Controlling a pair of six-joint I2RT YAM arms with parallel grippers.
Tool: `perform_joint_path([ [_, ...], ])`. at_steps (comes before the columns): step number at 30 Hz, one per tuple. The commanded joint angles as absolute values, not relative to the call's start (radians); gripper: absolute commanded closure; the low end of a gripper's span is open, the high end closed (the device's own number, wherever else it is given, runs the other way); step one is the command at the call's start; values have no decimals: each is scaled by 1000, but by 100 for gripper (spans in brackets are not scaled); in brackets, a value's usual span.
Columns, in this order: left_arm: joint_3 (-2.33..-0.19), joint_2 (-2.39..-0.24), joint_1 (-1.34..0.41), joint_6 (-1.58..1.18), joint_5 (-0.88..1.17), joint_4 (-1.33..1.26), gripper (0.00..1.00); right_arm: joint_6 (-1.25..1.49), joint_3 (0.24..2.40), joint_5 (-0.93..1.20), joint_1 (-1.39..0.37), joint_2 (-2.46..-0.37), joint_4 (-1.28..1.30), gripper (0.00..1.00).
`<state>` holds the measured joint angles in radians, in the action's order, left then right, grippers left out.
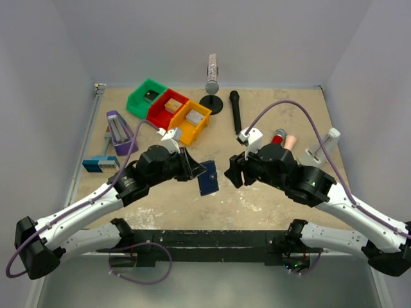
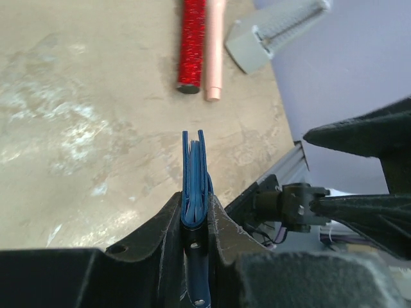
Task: Take the credit cards out of the card holder
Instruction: Open the card holder at the center of the board.
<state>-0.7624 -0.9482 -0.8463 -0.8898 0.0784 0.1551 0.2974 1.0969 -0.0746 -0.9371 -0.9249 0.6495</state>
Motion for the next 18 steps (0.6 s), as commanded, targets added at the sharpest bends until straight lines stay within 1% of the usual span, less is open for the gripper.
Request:
perform_joint_path([
  [1, -896, -979, -879, -1000, -109, 385, 100, 226, 1046, -408, -1020, -908, 557, 39],
  [5, -952, -1002, -899, -1058, -155, 437, 100, 210, 1063, -396, -1052, -933, 549, 40],
  [10, -1008, -1032, -922, -1109, -190, 485, 100, 186, 1104, -437, -1141, -999, 566, 39],
  [18, -1046, -1052, -960, -1132, -241, 508, 100, 216, 1138, -436, -1173, -1077, 537, 40],
])
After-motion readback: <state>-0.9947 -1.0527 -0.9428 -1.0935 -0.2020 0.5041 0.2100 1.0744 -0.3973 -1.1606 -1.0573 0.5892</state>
